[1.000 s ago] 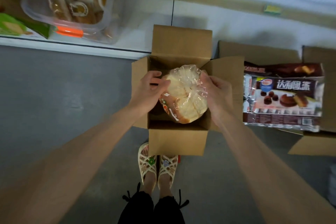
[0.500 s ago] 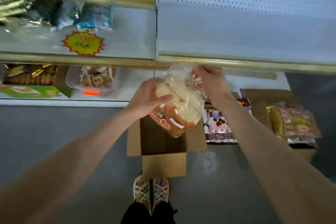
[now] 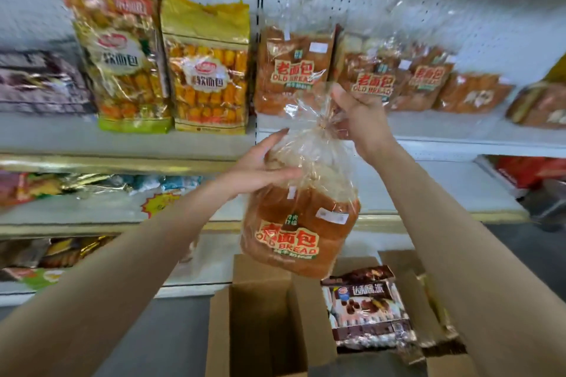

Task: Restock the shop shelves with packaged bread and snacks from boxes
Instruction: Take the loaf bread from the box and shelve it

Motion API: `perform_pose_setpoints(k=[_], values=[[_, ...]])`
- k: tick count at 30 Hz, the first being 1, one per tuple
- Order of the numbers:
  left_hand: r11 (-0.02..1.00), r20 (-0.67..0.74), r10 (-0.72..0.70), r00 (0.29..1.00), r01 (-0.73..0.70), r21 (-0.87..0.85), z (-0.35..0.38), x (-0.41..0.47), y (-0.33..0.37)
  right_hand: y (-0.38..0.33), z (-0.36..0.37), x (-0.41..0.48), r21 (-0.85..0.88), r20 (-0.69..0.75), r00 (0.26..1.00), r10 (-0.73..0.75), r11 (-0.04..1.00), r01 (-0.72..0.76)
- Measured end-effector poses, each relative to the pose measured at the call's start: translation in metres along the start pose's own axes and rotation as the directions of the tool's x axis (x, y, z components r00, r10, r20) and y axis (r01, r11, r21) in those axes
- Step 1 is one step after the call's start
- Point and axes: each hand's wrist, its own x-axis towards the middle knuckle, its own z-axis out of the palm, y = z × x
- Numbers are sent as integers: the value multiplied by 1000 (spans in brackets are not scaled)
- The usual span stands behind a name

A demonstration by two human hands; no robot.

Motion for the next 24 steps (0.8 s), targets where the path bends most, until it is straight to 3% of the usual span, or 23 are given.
perform_pose_setpoints(k=[4, 15, 20, 24], values=[[1000, 27, 9, 1000, -9, -16, -13, 8, 39, -42, -7, 8, 10, -41, 996, -81, 997, 82], [978, -271, 204, 941, -208, 14, -12, 21, 100, -100, -33, 10, -113, -66, 987, -146, 984, 138], [966, -354, 191, 916, -240, -98, -21, 33, 137, -126, -49, 9, -105, -149, 969, -195, 978, 180], [956, -417, 99, 903, -202, -211, -26, 46, 153, -110, -75, -3, -133, -84, 973, -217, 970, 205]])
